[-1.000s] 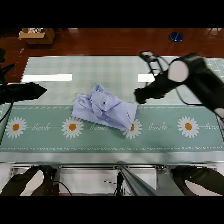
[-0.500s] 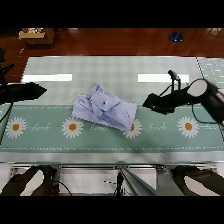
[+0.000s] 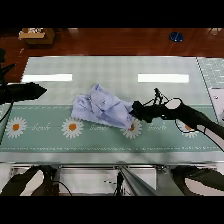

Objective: Fold the shirts.

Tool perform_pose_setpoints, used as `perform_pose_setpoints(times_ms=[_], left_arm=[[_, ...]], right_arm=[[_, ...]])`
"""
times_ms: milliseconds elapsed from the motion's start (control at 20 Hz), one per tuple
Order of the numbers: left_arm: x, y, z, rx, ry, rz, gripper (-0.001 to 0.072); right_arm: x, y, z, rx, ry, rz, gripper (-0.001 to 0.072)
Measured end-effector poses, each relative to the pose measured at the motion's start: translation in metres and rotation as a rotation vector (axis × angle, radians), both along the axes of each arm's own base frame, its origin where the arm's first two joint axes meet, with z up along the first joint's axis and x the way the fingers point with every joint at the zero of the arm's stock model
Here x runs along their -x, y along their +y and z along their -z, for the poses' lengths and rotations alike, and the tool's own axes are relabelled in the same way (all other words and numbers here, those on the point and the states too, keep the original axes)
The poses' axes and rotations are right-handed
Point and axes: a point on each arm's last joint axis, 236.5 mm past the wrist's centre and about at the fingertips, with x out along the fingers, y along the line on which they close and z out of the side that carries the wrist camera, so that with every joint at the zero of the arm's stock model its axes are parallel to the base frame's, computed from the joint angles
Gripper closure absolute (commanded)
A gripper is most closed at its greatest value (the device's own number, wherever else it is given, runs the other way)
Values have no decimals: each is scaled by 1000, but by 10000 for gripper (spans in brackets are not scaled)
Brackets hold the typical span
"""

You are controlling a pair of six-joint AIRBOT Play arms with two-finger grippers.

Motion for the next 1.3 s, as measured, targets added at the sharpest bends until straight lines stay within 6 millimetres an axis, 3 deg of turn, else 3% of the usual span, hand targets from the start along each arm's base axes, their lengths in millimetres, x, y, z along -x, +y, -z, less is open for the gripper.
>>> perform_pose_setpoints(times_ms=[100, 300, 400, 550, 700, 850, 950, 1100, 1200, 1300], left_arm=[[0, 0, 0, -1, 0, 1, 687], [0, 0, 0, -6, -3, 7, 688], [-1, 0, 2, -6, 2, 9, 688], [-2, 1, 8, -3, 19, 9, 688], [-3, -2, 14, 0, 36, 18, 687], [-2, -10, 17, 2, 46, 44, 687], [0, -16, 18, 4, 53, 62, 687], [2, -21, 19, 6, 59, 76, 687], [2, -22, 19, 8, 60, 80, 687], [3, -23, 19, 9, 61, 81, 687]], right_arm=[[-20, 4, -36, -39, -109, -34, 675], [-46, -1, -169, -90, -389, -115, 675], [-37, -13, -233, -59, -492, -152, 676], [-10, -50, -279, 93, -540, -184, 676], [10, -118, -279, 326, -477, -133, 676], [33, -202, -260, 552, -318, -29, 676], [59, -261, -248, 699, -174, 43, 676], [120, -346, -240, 905, 84, 161, 676], [160, -379, -243, 964, 216, 261, 676], [193, -398, -248, 987, 307, 360, 676]])
